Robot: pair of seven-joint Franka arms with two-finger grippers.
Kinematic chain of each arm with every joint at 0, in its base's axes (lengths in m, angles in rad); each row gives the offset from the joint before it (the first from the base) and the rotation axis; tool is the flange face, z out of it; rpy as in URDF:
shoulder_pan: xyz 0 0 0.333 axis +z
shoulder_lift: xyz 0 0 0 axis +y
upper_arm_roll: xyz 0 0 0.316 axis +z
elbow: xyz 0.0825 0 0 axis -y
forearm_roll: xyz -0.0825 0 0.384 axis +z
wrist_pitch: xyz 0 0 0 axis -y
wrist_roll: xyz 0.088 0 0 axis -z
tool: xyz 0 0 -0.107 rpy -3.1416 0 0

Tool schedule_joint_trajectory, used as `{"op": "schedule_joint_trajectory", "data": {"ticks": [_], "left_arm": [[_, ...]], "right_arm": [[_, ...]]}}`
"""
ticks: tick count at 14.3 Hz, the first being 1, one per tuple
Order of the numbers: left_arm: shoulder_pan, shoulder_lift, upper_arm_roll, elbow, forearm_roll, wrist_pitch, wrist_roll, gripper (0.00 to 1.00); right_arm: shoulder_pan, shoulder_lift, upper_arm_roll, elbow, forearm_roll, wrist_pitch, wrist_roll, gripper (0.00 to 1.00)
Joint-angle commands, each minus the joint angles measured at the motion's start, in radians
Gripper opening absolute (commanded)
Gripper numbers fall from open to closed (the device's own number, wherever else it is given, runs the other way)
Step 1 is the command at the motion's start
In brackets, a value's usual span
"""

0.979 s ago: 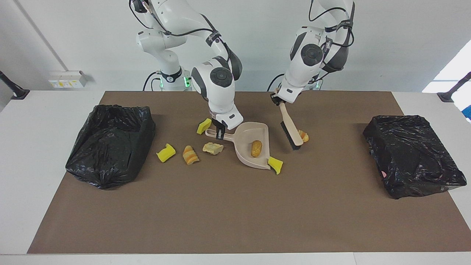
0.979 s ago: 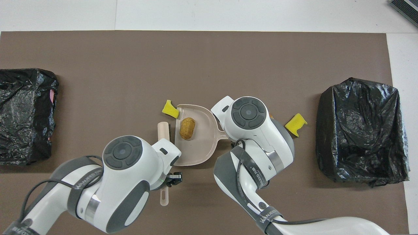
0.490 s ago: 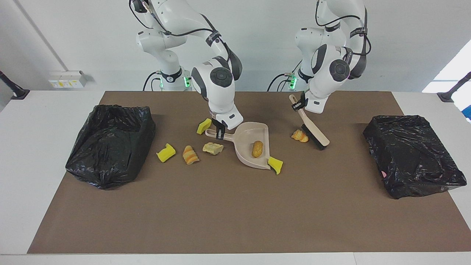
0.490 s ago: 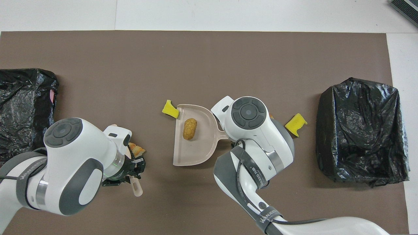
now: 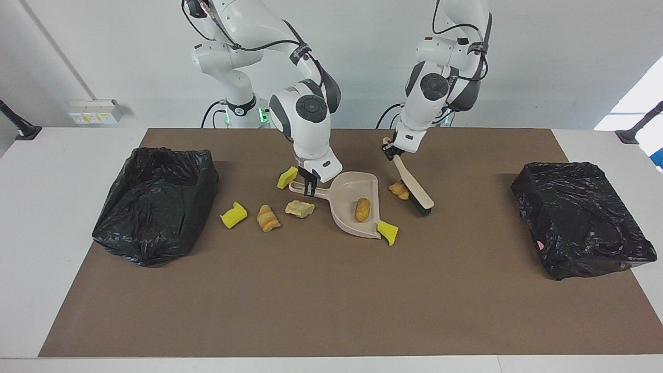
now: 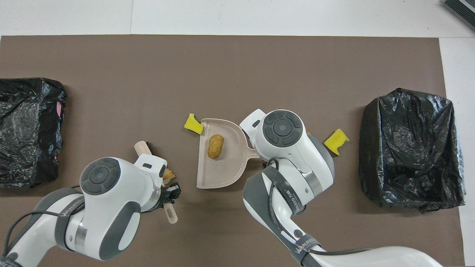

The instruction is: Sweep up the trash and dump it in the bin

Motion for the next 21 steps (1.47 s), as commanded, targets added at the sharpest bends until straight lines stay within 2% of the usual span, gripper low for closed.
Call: {"op": "schedule_joint_trajectory", "data": {"ticks": [1, 4, 6, 9, 13, 16, 18, 19, 21], "left_arm": [[-0.083, 0.006, 0.011, 0.000, -0.068, 0.063, -0.006, 0.00], [-0.131, 0.031, 0.011, 0.044, -0.104, 0.083, -0.009, 0.00], [-0.155, 0.052, 0.011, 0.087, -0.169, 0.117, -0.042, 0.00], [-0.143, 0.062, 0.014, 0.154, -0.168, 0.089, -0.083, 0.00], [-0.067, 0.032, 0.023, 0.208, -0.122, -0.192, -0.078, 0.00], [-0.025, -0.032, 0.023, 0.132, -0.085, -0.285, -0.090, 0.00], [-0.031, -0.093, 0.020, 0.014, -0.056, -0.317, -0.096, 0.00], [-0.039, -0.124, 0.012, -0.043, -0.056, -0.301, -0.105, 0.00], [-0.048, -0.113, -0.012, -0.077, -0.056, -0.255, -0.133, 0.00]], "right_arm": [[-0.003, 0.006, 0.006, -0.008, -0.007, 0.023, 0.015, 0.00], [-0.003, 0.006, 0.006, -0.008, -0.007, 0.023, 0.015, 0.00], [-0.003, 0.006, 0.006, -0.008, -0.007, 0.023, 0.015, 0.00], [-0.003, 0.006, 0.006, -0.008, -0.007, 0.023, 0.014, 0.00], [-0.003, 0.006, 0.006, -0.008, -0.007, 0.023, 0.014, 0.00], [-0.017, 0.007, 0.005, -0.008, -0.030, 0.019, -0.075, 0.00], [-0.029, 0.007, 0.003, -0.008, -0.044, 0.021, -0.136, 0.00], [-0.031, 0.007, 0.003, -0.008, -0.054, 0.022, -0.150, 0.00], [-0.031, 0.007, 0.003, -0.008, -0.079, 0.023, -0.155, 0.00]]}}
